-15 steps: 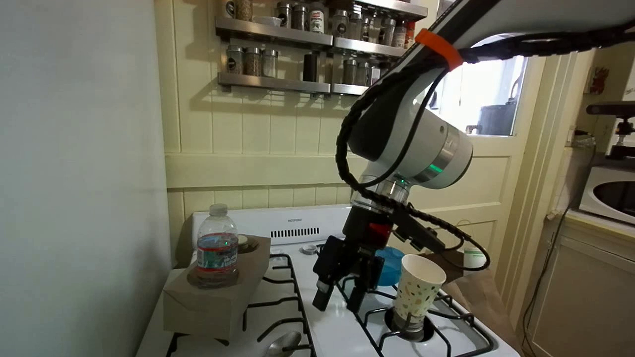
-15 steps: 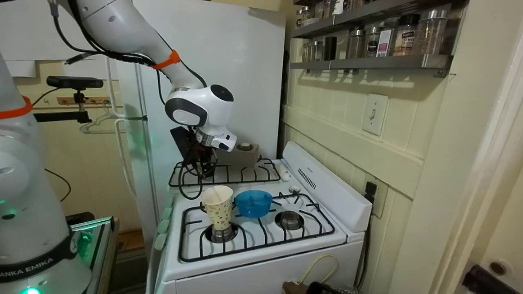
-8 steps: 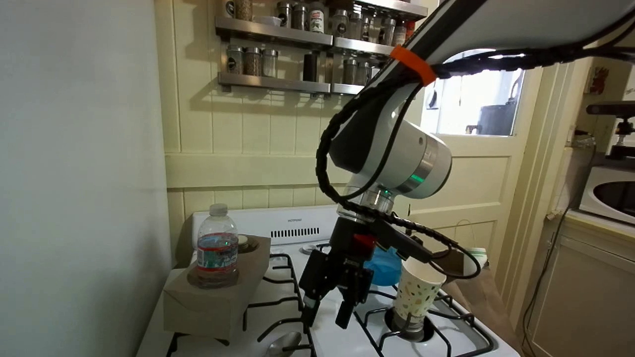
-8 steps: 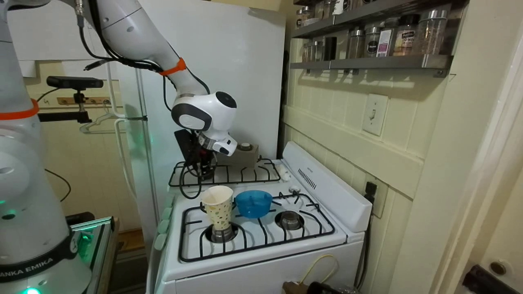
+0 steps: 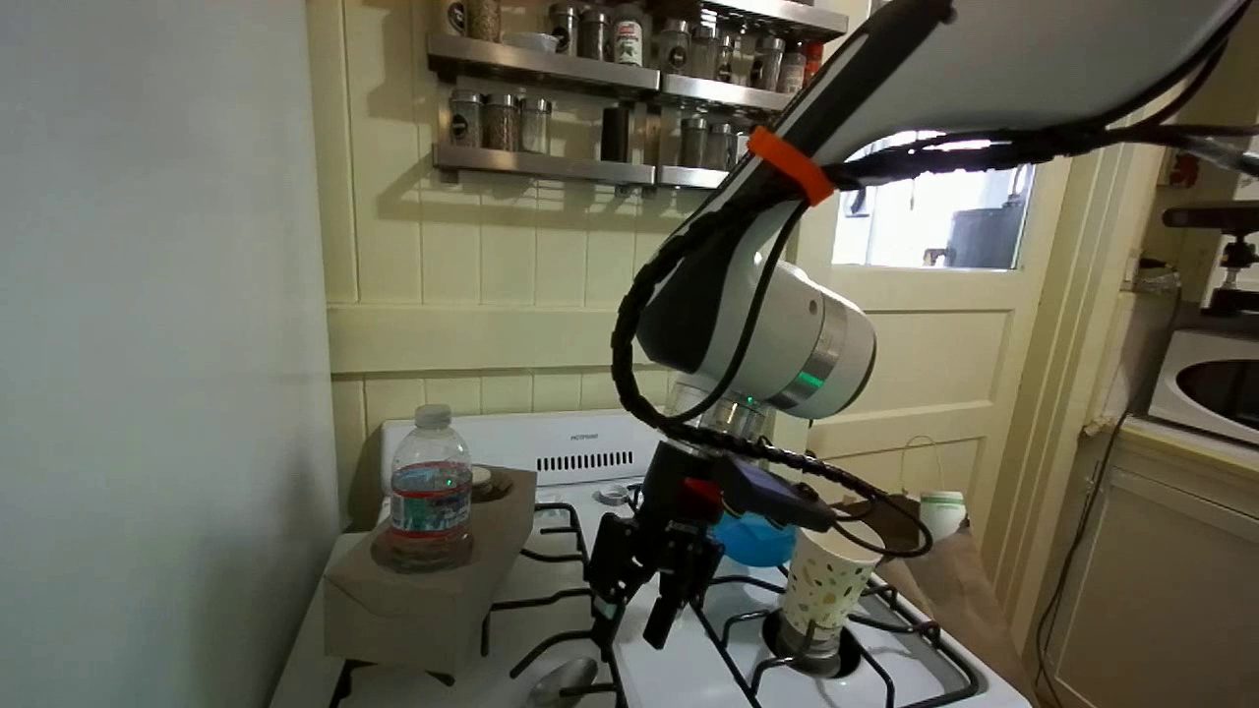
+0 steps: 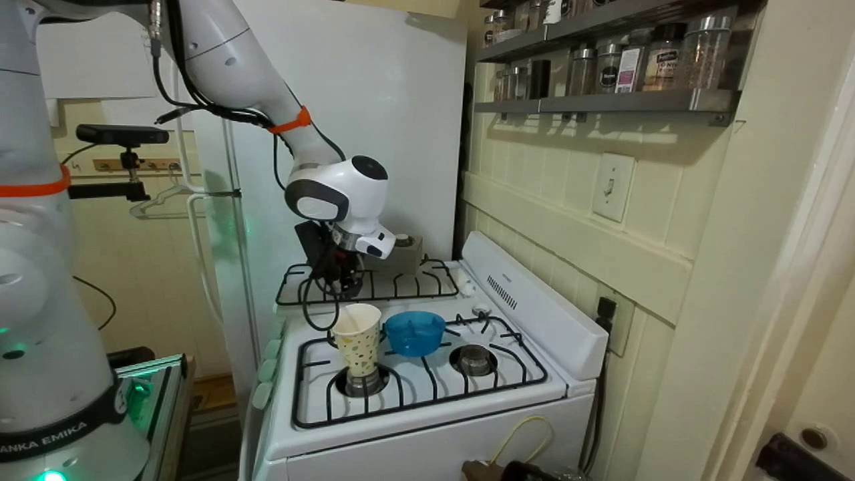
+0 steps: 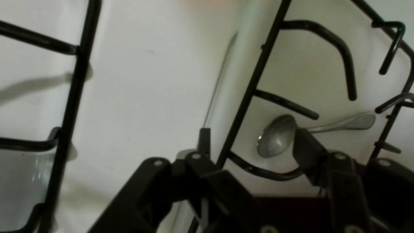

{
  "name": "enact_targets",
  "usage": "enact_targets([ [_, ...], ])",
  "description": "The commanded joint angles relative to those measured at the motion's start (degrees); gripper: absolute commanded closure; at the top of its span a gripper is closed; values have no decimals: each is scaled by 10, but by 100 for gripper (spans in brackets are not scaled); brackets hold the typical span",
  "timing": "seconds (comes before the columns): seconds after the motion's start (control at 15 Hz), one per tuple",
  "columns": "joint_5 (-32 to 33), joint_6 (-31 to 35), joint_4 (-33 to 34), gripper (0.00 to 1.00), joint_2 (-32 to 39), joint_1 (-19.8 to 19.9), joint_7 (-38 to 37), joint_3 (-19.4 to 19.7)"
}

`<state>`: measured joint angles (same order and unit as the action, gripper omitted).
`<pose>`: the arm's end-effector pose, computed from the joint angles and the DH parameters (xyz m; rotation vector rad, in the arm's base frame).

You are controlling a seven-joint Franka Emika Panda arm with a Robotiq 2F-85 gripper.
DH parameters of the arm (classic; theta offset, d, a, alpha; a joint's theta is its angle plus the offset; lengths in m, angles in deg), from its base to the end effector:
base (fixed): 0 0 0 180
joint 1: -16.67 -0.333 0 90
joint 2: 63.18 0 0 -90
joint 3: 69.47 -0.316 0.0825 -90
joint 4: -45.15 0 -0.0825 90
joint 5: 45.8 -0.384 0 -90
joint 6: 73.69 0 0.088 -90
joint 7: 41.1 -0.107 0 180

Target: Place the spoon inside the cup

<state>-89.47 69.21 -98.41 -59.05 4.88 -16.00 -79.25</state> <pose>0.4266 0.1654 0.2474 -2.6884 -0.2386 0.0925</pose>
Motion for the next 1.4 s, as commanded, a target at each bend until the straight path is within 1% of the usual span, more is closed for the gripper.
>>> enact_targets([
  [0.0, 7, 33, 7, 41, 18, -2, -24, -19],
  [0.07, 4, 30, 8, 39, 18, -1, -23, -22],
  [0.2, -1, 28, 8, 39, 16, 0, -24, -29],
  [0.27, -4, 24, 10, 37, 17, 1, -24, -31],
  [0.33, -6, 22, 11, 37, 16, 2, -23, -32],
  [0.4, -6, 23, 11, 40, 16, 1, -24, -34],
  [0.67, -9, 27, 17, 71, 19, 1, -22, -37],
  [0.73, -10, 26, 19, 76, 20, 1, -22, -38],
  [0.87, -7, 27, 20, 73, 21, 0, -25, -39],
  [0.93, -3, 28, 20, 62, 22, -1, -28, -40],
  [1.0, -1, 30, 19, 58, 22, -2, -31, -41],
  [1.07, 0, 31, 18, 50, 22, -2, -33, -41],
  [1.13, -1, 32, 19, 49, 23, -1, -35, -42],
  [1.2, 0, 34, 19, 50, 25, -1, -37, -42],
  [1.27, 1, 36, 20, 56, 27, -2, -40, -42],
  [1.33, 2, 36, 21, 59, 30, -1, -41, -41],
])
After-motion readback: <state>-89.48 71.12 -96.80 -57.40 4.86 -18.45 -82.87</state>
